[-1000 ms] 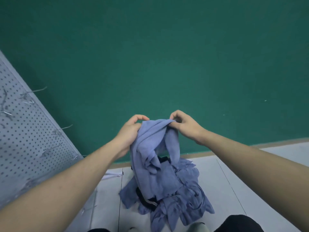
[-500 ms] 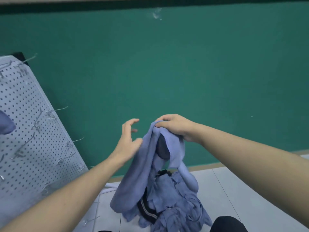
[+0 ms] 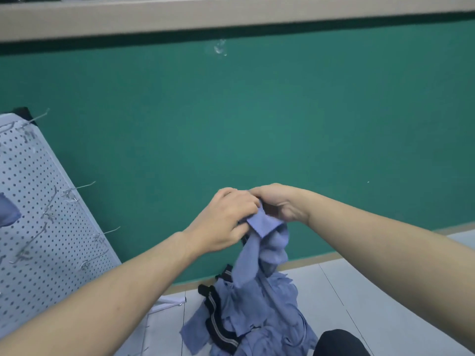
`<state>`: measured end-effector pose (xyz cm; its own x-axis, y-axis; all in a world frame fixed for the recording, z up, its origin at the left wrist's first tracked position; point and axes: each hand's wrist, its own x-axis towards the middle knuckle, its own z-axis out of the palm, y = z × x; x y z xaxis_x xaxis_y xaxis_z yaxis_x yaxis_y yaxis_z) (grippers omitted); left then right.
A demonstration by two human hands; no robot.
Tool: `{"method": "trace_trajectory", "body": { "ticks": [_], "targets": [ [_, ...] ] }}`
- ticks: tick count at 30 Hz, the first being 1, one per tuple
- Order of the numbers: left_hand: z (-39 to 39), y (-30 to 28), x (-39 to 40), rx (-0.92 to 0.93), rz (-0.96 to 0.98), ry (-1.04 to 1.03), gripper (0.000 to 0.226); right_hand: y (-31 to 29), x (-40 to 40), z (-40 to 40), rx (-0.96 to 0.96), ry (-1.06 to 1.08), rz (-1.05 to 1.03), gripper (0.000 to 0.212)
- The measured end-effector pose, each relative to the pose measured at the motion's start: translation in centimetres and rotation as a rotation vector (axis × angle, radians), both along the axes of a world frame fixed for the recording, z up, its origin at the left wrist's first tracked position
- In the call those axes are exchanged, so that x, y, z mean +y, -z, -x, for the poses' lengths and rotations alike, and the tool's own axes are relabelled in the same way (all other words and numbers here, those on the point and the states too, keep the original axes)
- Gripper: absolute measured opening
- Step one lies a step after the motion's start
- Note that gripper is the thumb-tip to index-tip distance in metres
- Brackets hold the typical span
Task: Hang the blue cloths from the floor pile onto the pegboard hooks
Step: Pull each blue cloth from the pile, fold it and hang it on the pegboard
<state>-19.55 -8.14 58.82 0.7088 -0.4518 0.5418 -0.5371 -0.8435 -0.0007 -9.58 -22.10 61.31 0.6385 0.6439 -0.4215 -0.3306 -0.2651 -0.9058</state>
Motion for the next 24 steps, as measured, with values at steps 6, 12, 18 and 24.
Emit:
{"method": "trace_trajectory", "body": {
  "ticks": [6, 12, 18, 24],
  "targets": [
    [-0.8, -1.6, -1.9, 0.248, 0.6, -0.265, 0.01, -0.4, -3.1, -0.8, -0.036, 0.069, 0.013, 0.051],
    [-1.1, -2.7, -2.3, 0.321, 0.891, -0.415, 0.024, 0.0, -5.9, 0.0, -0.075, -0.03, 0.163, 0.051],
    [-0.2, -3.6, -2.0, 0.271, 0.956, -0.461, 0.021, 0.8, -5.1, 1.1, -0.196, -0.006, 0.135, 0.05],
    [0.5, -3.8, -1.3, 0.218, 1.042, -0.515, 0.02, 0.4, -3.3, 2.6, -0.265, -0.114, 0.162, 0.032]
  ]
}}
